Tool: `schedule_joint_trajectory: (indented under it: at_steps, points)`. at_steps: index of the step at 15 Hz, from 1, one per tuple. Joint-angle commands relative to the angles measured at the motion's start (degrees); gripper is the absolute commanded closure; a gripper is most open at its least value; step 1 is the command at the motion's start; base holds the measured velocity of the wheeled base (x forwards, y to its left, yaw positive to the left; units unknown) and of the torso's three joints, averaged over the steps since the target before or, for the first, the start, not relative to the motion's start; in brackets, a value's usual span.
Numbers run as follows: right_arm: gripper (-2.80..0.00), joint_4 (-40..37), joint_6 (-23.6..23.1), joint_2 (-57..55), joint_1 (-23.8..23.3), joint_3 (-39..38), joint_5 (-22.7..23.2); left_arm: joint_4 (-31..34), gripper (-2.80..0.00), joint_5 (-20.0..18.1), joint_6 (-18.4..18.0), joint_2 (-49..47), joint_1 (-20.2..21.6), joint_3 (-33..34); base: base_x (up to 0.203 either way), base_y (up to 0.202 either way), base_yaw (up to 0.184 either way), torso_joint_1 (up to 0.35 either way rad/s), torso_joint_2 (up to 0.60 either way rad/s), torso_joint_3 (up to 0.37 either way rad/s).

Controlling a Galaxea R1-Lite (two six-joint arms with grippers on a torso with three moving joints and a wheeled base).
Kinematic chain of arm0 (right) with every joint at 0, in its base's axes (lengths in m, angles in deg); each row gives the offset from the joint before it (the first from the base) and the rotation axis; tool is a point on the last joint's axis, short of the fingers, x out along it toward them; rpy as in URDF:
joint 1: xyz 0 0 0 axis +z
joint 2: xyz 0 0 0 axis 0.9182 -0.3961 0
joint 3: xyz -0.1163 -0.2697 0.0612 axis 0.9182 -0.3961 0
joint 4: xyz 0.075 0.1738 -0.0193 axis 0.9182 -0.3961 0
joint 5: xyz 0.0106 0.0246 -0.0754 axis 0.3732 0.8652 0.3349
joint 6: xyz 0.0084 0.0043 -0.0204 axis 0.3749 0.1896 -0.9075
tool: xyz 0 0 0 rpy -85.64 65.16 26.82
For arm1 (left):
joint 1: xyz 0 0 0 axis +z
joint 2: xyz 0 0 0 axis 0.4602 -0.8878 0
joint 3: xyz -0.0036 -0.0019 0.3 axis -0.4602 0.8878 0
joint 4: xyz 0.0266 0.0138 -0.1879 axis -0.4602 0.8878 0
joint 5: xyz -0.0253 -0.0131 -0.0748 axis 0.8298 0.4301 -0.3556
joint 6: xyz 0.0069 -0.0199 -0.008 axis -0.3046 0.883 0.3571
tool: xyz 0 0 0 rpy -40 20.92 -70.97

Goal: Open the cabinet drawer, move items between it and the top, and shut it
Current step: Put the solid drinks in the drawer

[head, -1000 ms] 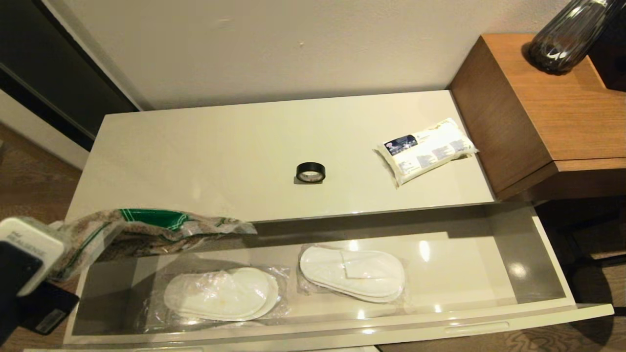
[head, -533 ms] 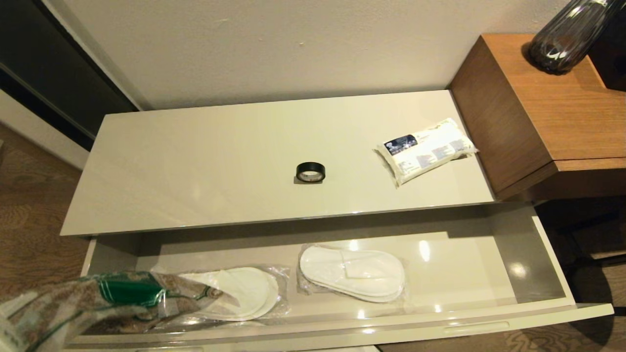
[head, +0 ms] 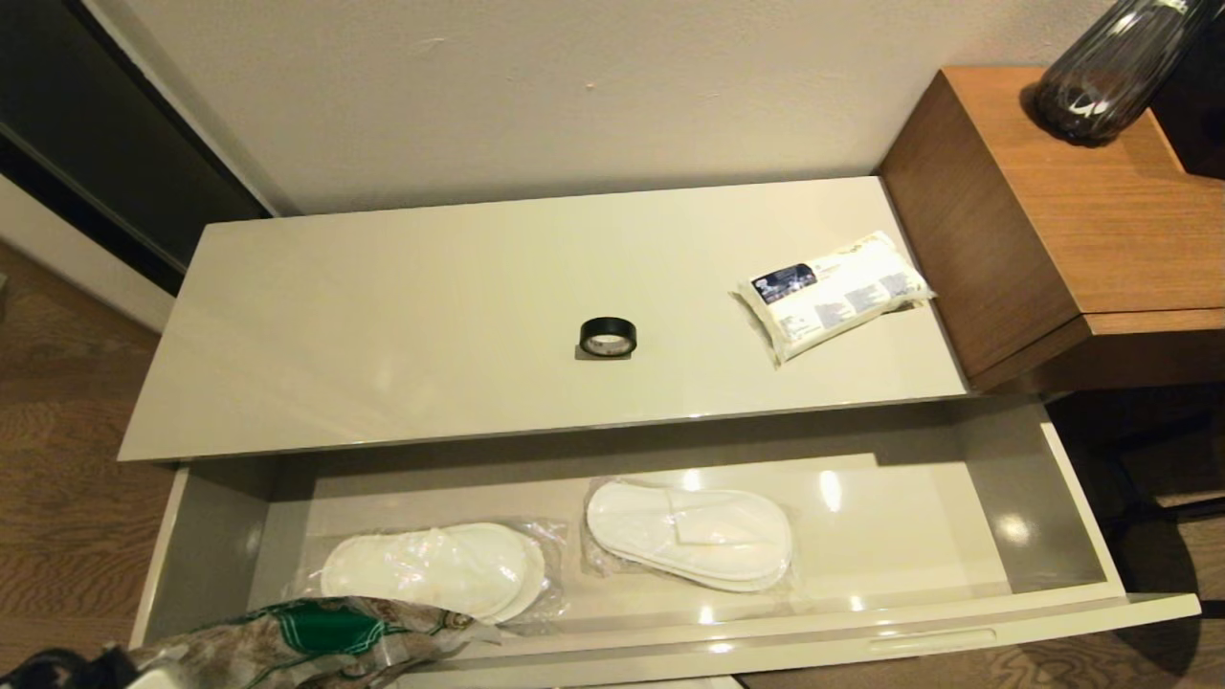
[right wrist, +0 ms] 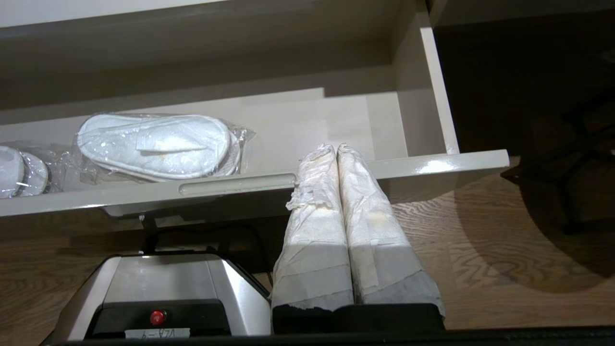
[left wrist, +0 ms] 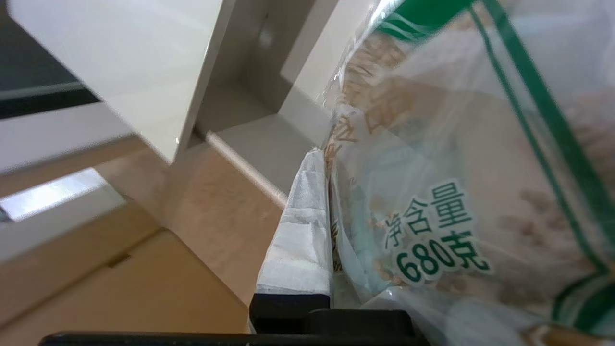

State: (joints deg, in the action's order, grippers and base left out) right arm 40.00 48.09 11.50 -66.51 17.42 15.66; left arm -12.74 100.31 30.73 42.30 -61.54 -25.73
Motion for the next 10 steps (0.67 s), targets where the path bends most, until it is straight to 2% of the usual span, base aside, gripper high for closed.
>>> schedule_joint_trajectory:
  at_steps: [1,4,8,10]
  points:
    - [0.00,0.0,0.0,0.0,0.0,-0.1,0.0,-7.5,0.00,0.2,1.4,-12.0,0.2,1.1,0.000,0.000,0.000,0.000,0.00,0.000]
    - [0.00,0.0,0.0,0.0,0.0,-0.1,0.0,-15.4,0.00,0.4,7.8,-24.8,1.6,0.2,0.000,0.000,0.000,0.000,0.00,0.000]
    - [0.00,0.0,0.0,0.0,0.0,-0.1,0.0,-24.7,0.00,3.5,22.5,-39.9,2.1,0.9,0.000,0.000,0.000,0.000,0.00,0.000]
    - [0.00,0.0,0.0,0.0,0.0,-0.1,0.0,-30.9,0.00,6.1,28.3,-49.0,2.1,1.9,0.000,0.000,0.000,0.000,0.00,0.000]
